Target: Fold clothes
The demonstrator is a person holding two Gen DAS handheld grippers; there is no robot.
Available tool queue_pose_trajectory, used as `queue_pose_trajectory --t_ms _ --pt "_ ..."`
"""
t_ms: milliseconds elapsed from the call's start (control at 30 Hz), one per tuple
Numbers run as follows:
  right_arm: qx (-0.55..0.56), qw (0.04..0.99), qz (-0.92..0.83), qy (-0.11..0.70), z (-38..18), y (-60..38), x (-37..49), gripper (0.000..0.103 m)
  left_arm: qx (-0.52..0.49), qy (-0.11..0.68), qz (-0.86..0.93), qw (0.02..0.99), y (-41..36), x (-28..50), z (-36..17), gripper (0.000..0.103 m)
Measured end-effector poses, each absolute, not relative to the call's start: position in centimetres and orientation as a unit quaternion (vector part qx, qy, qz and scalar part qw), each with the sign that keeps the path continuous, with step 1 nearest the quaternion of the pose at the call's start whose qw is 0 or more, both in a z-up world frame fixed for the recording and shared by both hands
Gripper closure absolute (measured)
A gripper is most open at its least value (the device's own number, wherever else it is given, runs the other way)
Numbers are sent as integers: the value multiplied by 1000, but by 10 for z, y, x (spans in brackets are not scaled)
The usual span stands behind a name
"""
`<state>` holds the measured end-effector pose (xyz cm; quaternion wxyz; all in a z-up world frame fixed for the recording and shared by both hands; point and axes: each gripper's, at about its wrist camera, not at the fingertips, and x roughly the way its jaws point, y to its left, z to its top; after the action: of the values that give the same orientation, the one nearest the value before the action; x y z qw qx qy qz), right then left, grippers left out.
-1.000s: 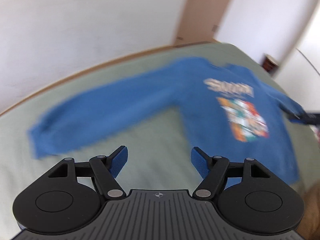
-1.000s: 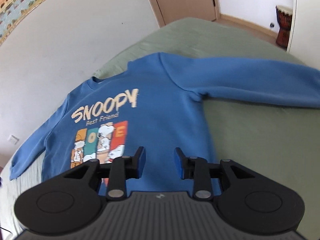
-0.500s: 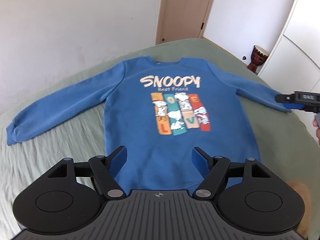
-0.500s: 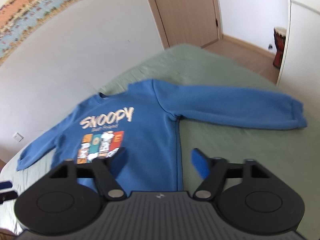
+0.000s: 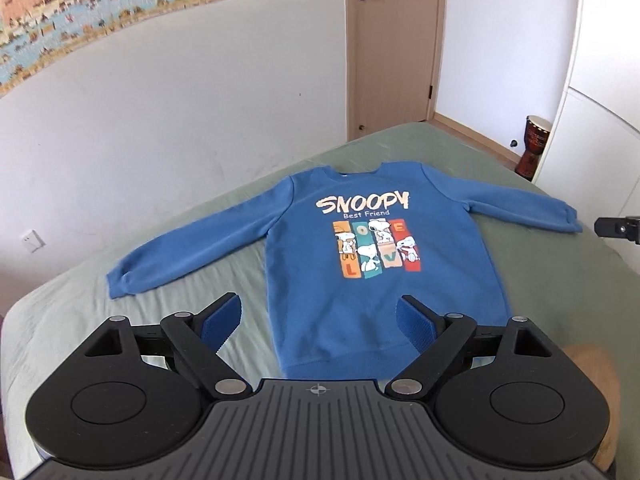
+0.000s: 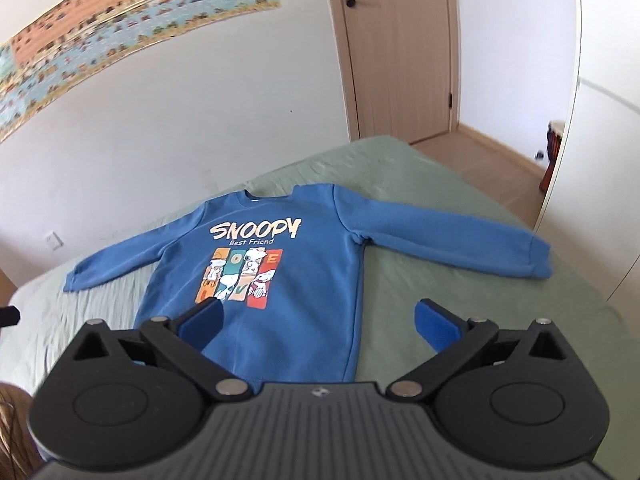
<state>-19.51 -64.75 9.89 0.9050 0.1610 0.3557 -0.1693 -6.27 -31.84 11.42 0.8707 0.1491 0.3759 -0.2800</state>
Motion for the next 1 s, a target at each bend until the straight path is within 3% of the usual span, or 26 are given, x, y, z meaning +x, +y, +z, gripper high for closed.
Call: queue_pose_trajectory --t_ms 200,533,1000 --pt "130 903 -188 365 107 -620 -214 0 147 383 -285 866 -315 -94 103 11" --pt "128 898 -201 369 111 -606 -235 0 159 431 -270 846 -341 -90 52 10" --pt "143 896 -215 362 108 -624 -231 0 148 416 -264 858 -338 -87 71 10"
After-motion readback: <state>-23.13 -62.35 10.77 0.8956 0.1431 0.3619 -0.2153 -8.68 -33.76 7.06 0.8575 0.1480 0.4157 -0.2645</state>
